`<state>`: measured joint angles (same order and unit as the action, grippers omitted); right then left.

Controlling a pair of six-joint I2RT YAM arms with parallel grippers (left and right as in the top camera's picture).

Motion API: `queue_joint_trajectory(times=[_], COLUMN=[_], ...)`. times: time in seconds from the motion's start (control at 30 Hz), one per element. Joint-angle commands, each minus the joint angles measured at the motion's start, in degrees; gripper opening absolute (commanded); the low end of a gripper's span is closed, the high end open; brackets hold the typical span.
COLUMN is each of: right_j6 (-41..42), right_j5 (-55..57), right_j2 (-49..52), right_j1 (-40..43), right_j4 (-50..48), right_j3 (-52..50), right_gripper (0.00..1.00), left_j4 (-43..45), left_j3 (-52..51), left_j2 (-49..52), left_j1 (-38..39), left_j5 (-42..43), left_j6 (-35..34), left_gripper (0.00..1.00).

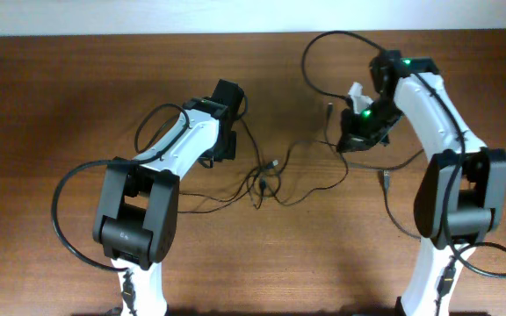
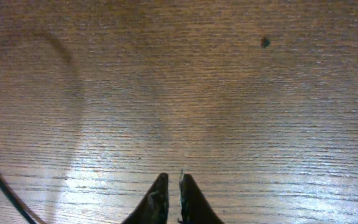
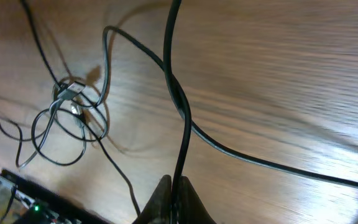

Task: Untangle cables

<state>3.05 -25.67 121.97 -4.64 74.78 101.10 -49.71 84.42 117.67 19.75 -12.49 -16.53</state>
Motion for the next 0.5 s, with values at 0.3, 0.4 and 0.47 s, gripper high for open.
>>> queue_joint_trajectory(times=[0.3,0.4,0.47], right_j6=[12.50,12.44,12.37], right_j5=[-1.77,-0.37,5.73], right_j2=[0.31,0.52,0.52], right_j1=[-19.96,-21.18,-21.07], right_j4=[-11.28,-12.70,-12.39], right_j3=[0.31,0.31,0.31], right_gripper=[0.23,0.60,0.76], left_j4=[-6.19,-4.72,-2.93], left_j3=[0.09,-1.77,-2.82], left_j2=[-7.65,-7.65,-7.65], left_j1=[-13.55,-15.82,-15.56], left_j5=[15.56,20.68,20.68], left_j6=[-0.79,-0.52,-0.55], left_gripper=[0.06,0.22,0.22])
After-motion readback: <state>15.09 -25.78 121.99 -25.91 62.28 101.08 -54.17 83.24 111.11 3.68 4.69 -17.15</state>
